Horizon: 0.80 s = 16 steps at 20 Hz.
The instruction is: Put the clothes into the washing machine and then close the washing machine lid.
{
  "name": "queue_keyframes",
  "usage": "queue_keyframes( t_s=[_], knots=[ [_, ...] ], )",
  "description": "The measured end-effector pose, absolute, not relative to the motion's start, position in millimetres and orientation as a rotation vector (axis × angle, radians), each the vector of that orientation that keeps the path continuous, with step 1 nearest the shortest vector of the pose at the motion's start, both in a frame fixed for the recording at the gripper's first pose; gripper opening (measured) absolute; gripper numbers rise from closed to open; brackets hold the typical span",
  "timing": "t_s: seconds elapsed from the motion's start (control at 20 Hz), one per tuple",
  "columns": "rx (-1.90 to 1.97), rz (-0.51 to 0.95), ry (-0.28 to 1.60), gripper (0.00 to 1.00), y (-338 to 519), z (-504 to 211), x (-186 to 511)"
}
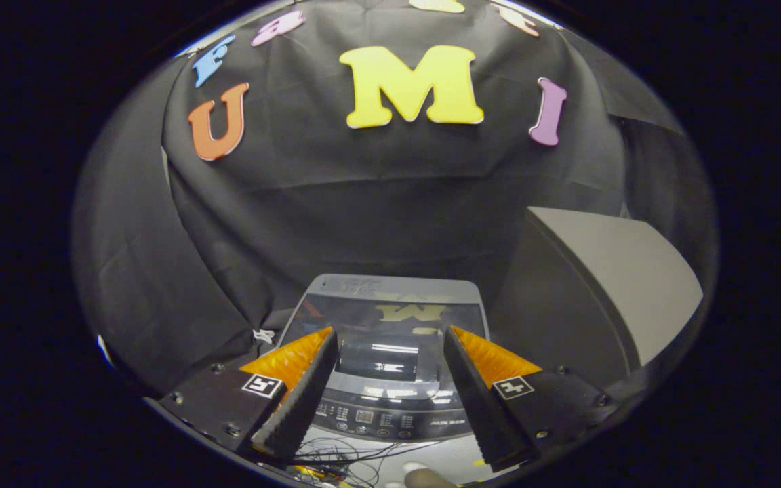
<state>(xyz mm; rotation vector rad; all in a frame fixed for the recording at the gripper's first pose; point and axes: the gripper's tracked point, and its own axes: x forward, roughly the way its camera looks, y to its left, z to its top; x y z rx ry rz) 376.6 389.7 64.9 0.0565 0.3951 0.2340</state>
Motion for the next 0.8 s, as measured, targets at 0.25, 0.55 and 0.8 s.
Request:
queue_keyframes(
  t_s=[0.25, 0.55, 0.8],
  knots=[
    [0.056, 0.28, 0.287, 0.98, 314, 76, 306],
    [0.056, 0.254, 0.163, 0.98, 213, 92, 217],
    [0.03, 0.222, 0.134, 0.99, 149, 76, 139]
  ],
)
